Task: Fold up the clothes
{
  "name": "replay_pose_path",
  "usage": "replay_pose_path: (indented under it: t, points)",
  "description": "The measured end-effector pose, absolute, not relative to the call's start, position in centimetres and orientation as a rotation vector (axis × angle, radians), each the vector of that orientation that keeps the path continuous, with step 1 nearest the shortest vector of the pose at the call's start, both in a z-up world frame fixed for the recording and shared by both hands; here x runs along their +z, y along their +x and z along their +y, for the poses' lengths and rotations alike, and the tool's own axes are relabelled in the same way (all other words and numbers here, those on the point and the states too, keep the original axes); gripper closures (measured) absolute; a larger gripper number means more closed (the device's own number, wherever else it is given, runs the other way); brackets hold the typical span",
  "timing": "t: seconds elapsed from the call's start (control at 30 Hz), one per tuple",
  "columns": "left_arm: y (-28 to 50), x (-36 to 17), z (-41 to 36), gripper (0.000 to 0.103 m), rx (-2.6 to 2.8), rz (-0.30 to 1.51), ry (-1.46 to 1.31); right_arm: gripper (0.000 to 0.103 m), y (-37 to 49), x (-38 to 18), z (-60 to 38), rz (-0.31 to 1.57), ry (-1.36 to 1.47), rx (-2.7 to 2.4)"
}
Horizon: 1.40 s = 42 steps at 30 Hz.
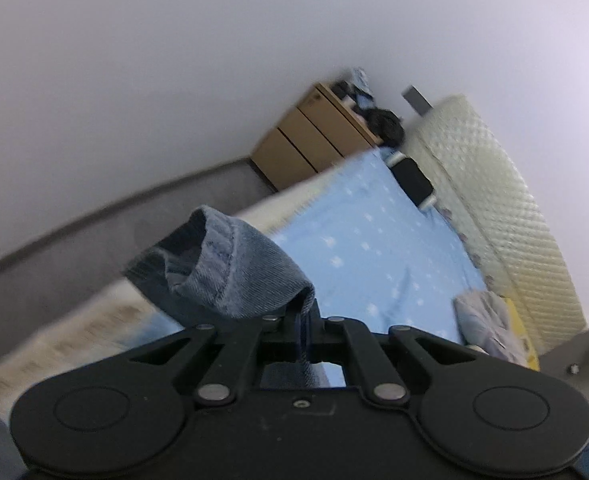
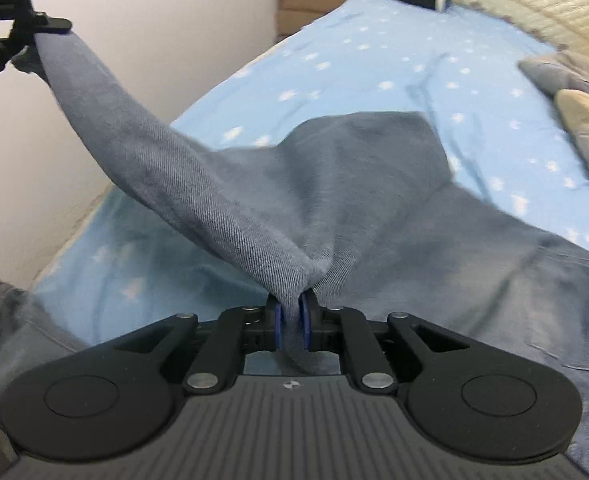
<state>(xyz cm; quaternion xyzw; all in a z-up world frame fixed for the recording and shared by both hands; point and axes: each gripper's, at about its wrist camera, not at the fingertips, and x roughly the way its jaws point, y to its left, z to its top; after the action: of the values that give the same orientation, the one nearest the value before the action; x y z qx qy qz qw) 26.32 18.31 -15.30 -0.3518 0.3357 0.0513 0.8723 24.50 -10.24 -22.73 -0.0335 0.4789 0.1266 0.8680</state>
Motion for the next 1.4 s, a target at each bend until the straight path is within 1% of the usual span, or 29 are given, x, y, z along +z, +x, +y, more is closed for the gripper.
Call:
replay_pose_path:
  t: [0.13, 0.33, 0.53, 0.67, 0.8, 0.9, 0.93, 0.97, 1.0, 1.03, 1.1, 1.13, 1.33, 1.4]
  points:
    - [24.8, -16.5, 21.4, 0.102, 0.151, 0.723, -0.723, 0.089, 25.1, -23.3, -6.8, 1.035, -0.136, 0.297]
    - [22.2, -21.4, 23.8, 0.102, 0.187, 0.82, -0.725, 0.085, 24.2, -23.6, -6.3, 1.085, -0.169, 0.254]
    - [19.0, -27.1, 26.6, 0.101, 0.277, 0.929, -0.864, 0.087, 20.3, -23.9, -6.5, 1.153, -0.142, 0.185]
    - [17.7, -30.2, 28.3, 0.101, 0.328, 1.006, -0.936, 0.087, 17.3, -25.1, -8.2, 1.224, -0.058, 0.063]
    - [15.9, -30.1, 29.3, 0.098, 0.343, 1.04, -0.921, 0.087, 14.1, -25.6, -11.7, 1.267, 0.095, -0.115]
    - [14.2, -28.6, 28.7, 0.093, 0.343, 1.053, -0.898, 0.087, 11.8, -25.3, -14.5, 1.257, 0.186, -0.223]
    - [13.7, -28.1, 28.6, 0.085, 0.344, 1.052, -0.9, 0.087, 11.1, -25.0, -15.4, 1.247, 0.205, -0.251]
    - [13.3, -27.7, 28.6, 0.08, 0.346, 1.051, -0.905, 0.087, 10.5, -24.7, -16.2, 1.233, 0.219, -0.275]
    - [12.9, -27.3, 28.4, 0.07, 0.347, 1.05, -0.906, 0.086, 9.9, -24.4, -17.1, 1.22, 0.233, -0.299]
    - [12.6, -26.8, 28.2, 0.065, 0.346, 1.049, -0.906, 0.086, 9.2, -24.0, -18.0, 1.203, 0.249, -0.319]
    - [12.1, -26.2, 27.5, 0.062, 0.344, 1.054, -0.896, 0.086, 7.9, -23.3, -19.7, 1.167, 0.281, -0.349]
    - [11.7, -25.7, 27.1, 0.058, 0.345, 1.054, -0.887, 0.086, 7.4, -23.1, -20.5, 1.15, 0.302, -0.361]
    - [9.1, -23.3, 23.5, 0.055, 0.38, 1.023, -0.848, 0.086, 4.6, -23.5, -26.0, 1.075, 0.384, -0.398]
    - [7.6, -22.4, 22.1, 0.05, 0.409, 1.005, -0.848, 0.086, 4.0, -23.6, -27.5, 1.067, 0.374, -0.39]
